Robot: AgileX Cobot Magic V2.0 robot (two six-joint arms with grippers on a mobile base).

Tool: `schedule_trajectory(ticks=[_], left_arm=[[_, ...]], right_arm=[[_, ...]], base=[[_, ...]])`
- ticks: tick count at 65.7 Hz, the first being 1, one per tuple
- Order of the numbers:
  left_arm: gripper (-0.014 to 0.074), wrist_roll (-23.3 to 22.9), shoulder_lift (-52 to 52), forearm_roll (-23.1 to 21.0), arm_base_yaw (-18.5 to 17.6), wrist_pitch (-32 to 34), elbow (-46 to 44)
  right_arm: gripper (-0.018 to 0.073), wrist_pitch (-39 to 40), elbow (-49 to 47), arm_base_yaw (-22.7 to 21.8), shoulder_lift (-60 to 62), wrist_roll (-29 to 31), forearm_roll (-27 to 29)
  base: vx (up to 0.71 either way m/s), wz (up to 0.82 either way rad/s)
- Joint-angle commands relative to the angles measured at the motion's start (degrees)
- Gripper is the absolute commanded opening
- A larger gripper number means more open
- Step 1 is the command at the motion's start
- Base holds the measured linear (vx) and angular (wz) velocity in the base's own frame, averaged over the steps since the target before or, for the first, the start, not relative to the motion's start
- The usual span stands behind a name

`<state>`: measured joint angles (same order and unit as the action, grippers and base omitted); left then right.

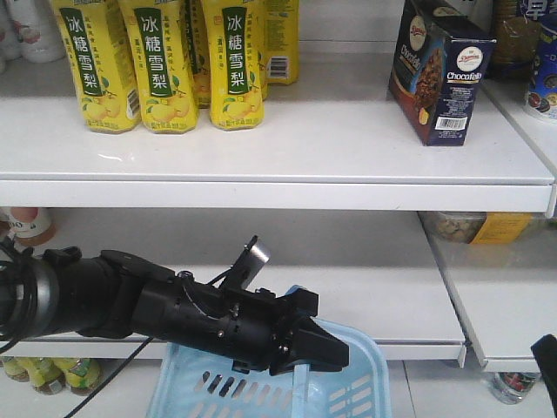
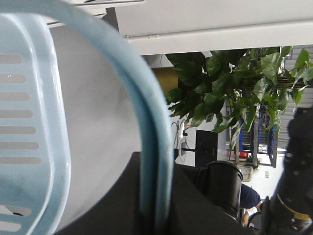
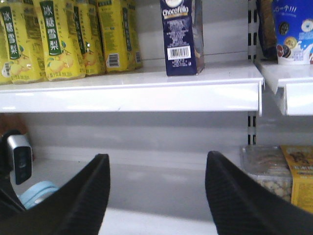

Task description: Left arm holds basket, right arm returns cookies

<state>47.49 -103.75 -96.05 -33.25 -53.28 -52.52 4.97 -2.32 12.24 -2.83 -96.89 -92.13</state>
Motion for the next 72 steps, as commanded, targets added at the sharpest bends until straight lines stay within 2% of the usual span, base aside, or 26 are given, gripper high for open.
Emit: schedule_trajectory(ticks=[1, 10, 23, 72], left_arm=[[-0.0006, 0.88, 2.64, -3.03, -0.04, -2.71, -1.33], [-0.0006, 0.88, 2.64, -3.03, -0.04, -2.71, -1.33], [-0.0006, 0.88, 2.64, -3.03, -0.04, -2.71, -1.33], [-0.0006, 0.88, 2.64, -3.03, -0.04, -2.71, -1.33]], right_arm=[[0.04, -0.66, 0.0, -0.01, -0.53, -0.33, 0.47], [0.0286, -1.38, 0.07, -0.01, -0.53, -0.29, 0.47], [-0.0017, -3.41, 0.07, -0.01, -0.53, -0.07, 0.47], [-0.0008, -3.89, 0.07, -0.01, -0.53, -0.07, 0.23]], base=[[0.0, 0.0], [0.0, 0.0], [0.0, 0.0], [0.0, 0.0]])
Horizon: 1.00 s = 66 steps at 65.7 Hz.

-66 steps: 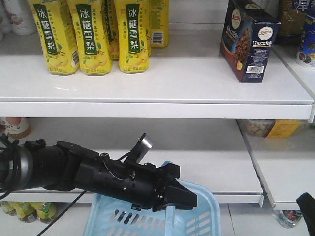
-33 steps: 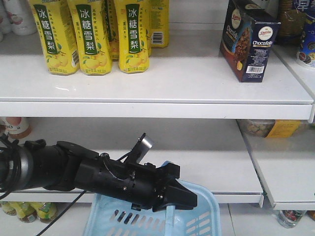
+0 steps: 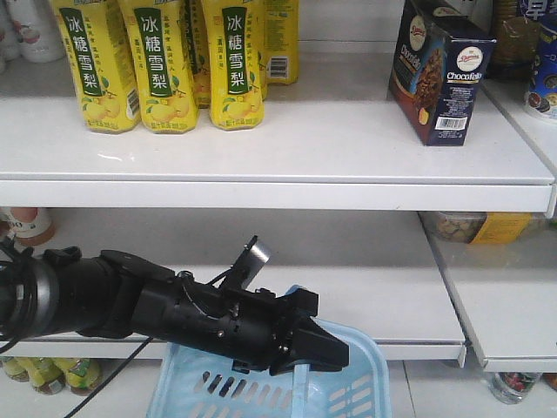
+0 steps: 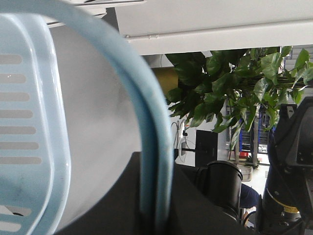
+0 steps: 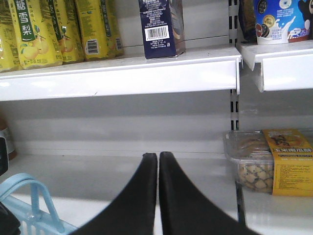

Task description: Left arm holds basket, right arm returns cookies

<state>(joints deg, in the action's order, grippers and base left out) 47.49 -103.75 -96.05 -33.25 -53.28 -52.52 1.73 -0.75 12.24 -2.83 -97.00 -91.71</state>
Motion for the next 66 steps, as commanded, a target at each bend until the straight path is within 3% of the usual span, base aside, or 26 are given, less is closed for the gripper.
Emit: schedule_trajectory(ticks=[1, 10, 17, 24, 38, 45, 57, 66], left_arm=[[-0.0006, 0.88, 2.64, -3.03, -0.04, -2.71, -1.33], [-0.0006, 0.88, 4.86, -2.75, -0.04, -2.42, -1.33], [-0.0006, 0.93, 9.79, 1.3, -1.05, -0.12, -1.33], [-0.0006, 0.9, 14.55, 4.59, -3.41, 5.54, -0.16], [-0.0006, 0.9, 26.92, 4.83, -8.03, 19.8, 8.49], [-0.0006, 0.9, 31.56, 7.79, -9.01, 24.45, 12.85], [-0.0006, 0.9, 34.8, 17.09, -9.17, 30.08, 18.35], [-0.0006, 0.82, 37.85, 28.95, -9.82, 35.29, 19.26]], right_arm=[[-0.0008, -0.66, -1.51, -0.01, -0.53, 0.04, -0.19], [-0.0008, -0.66, -1.51, -0.01, -0.53, 0.04, -0.19], [-0.0008, -0.71, -1.51, -0.01, -0.53, 0.1, -0.18], [-0.0008, -0.6, -1.51, -0.01, -0.53, 0.1, -0.18], [-0.0008, -0.71, -1.51, -0.01, -0.53, 0.1, -0.18], [-0.0008, -0.83, -1.51, -0.01, -0.53, 0.04, -0.18], [-0.0008, -0.89, -1.51, -0.01, -0.53, 0.04, -0.18], [-0.0008, -0.89, -1.51, -0.01, -0.53, 0.04, -0.18]], base=[[0.0, 0.0], [0.0, 0.0], [0.0, 0.0], [0.0, 0.0], [0.0, 0.0], [0.0, 0.0], [0.0, 0.0], [0.0, 0.0]])
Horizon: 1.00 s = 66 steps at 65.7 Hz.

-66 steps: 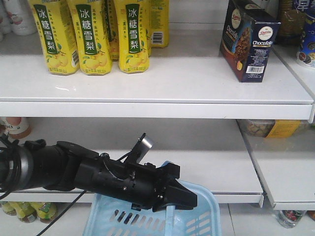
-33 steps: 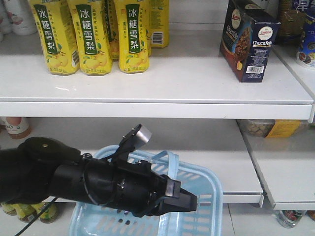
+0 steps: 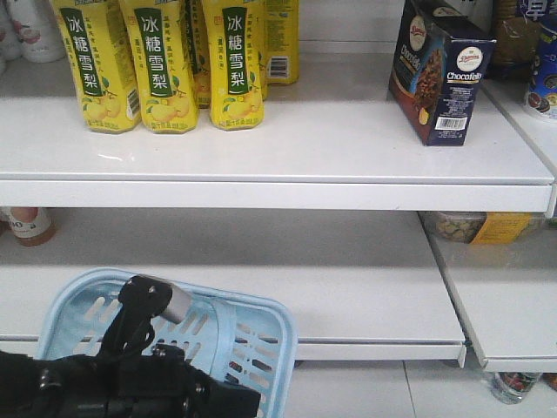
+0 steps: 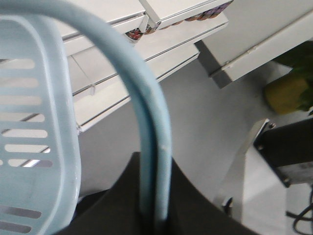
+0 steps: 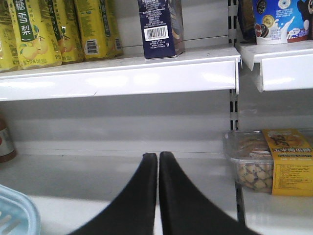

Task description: Left arm holds basket, right arm returns cookies

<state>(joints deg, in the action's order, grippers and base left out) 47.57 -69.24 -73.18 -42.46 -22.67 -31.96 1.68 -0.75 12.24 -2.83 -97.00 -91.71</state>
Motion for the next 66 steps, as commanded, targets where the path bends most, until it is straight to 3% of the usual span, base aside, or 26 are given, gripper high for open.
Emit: schedule_trajectory(ticks=[1, 11, 21, 30, 40, 52, 66], left_arm=[[-0.0006, 0.74, 3.75, 6.94, -0.61, 5.14, -1.31], [-0.0006, 0.63, 7.0, 13.07, -0.61, 8.57, -1.23], [-0.0006, -0.25, 10.69, 13.6, -0.61, 15.78, 2.83], [-0.0006, -7.18, 15.8, 15.86, -0.61, 21.94, 9.17], [-0.0006, -14.36, 22.94, 21.86, 0.32, 26.18, 13.56], [-0.0006, -17.37, 30.67, 27.08, 6.03, 28.43, 18.7], [-0.0006, -17.37, 40.84, 32.91, 11.98, 29.18, 26.48]], right_arm=[[-0.0008, -0.84, -1.51, -0.01, -0.53, 0.04, -0.18], [-0.0008, -0.84, -1.51, -0.01, -0.53, 0.04, -0.18], [-0.0008, -0.84, -1.51, -0.01, -0.53, 0.04, -0.18], [-0.0008, -0.69, -1.51, -0.01, -0.53, 0.1, -0.2], [-0.0008, -0.7, -1.51, -0.01, -0.53, 0.05, -0.2], [-0.0008, -0.76, -1.51, -0.01, -0.53, 0.05, -0.2], [-0.0008, -0.81, -1.51, -0.01, -0.53, 0.05, -0.2]], base=[[0.0, 0.0], [0.0, 0.0], [0.0, 0.0], [0.0, 0.0], [0.0, 0.0], [0.0, 0.0], [0.0, 0.0]])
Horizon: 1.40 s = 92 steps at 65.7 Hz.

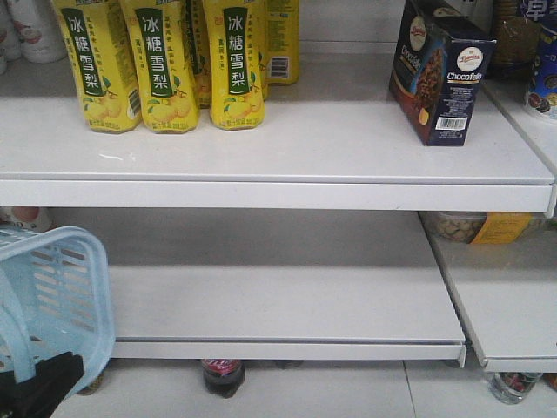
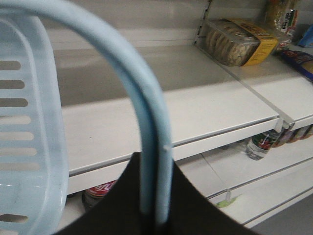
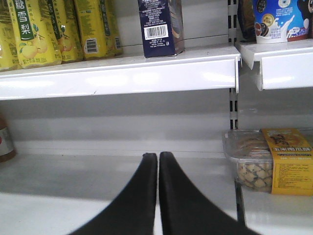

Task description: Left arm holds basket, right arm returns cookies

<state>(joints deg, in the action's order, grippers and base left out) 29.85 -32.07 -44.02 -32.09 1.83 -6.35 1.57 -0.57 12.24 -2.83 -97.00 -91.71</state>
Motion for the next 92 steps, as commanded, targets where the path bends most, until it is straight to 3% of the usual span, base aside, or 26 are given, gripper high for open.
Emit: schedule_trajectory(ticks=[1, 11, 17, 25, 30, 41, 45, 53, 68, 75, 92], left_arm=[[-0.0006, 0.34, 4.34, 3.83, 1.93, 4.92, 1.35], [-0.0006, -0.23, 12.53, 4.59, 7.58, 5.84, 6.35], [-0.0006, -3.01, 16.11, 8.28, 10.74, 5.36, 7.68], [-0.0006, -9.96, 20.23, 17.69, 15.39, 4.27, 8.0], [-0.0006, -16.85, 21.73, 25.36, 17.75, 3.84, 8.0], [-0.0006, -31.93, 24.13, 42.77, 18.36, 4.68, 8.69], [-0.0006, -36.16, 25.16, 45.9, 18.87, 4.38, 8.91], [-0.0006, -39.68, 27.54, 46.95, 21.86, 2.1, 8.91], [-0.0006, -39.69, 32.74, 46.95, 27.33, -5.32, 8.91], [-0.0006, -39.45, 33.78, 47.18, 28.15, -6.68, 8.96], [-0.0006, -34.53, 33.78, 46.84, 29.9, -6.43, 8.96]], right_arm=[[-0.0008, -0.7, -1.69, -0.01, -0.53, 0.05, -0.2], [-0.0008, -0.7, -1.69, -0.01, -0.53, 0.05, -0.2], [-0.0008, -0.7, -1.69, -0.01, -0.53, 0.05, -0.2], [-0.0008, -0.78, -1.69, -0.01, -0.53, 0.05, -0.2], [-0.0008, -0.78, -1.69, -0.01, -0.53, 0.05, -0.2], [-0.0008, -0.78, -1.69, -0.01, -0.53, 0.05, -0.2], [-0.0008, -0.72, -1.69, -0.01, -0.53, 0.05, -0.2], [-0.0008, -0.72, -1.69, -0.01, -0.53, 0.05, -0.2], [-0.0008, -0.73, -1.69, -0.01, -0.53, 0.05, -0.25], [-0.0008, -0.64, -1.69, -0.01, -0.53, 0.05, -0.46], [-0.0008, -0.57, -1.69, -0.01, -0.53, 0.05, -0.46]], base=[[0.0, 0.0], [0.0, 0.0], [0.0, 0.0], [0.0, 0.0], [0.0, 0.0], [0.0, 0.0], [0.0, 0.0], [0.0, 0.0], [0.0, 0.0], [0.0, 0.0], [0.0, 0.0]])
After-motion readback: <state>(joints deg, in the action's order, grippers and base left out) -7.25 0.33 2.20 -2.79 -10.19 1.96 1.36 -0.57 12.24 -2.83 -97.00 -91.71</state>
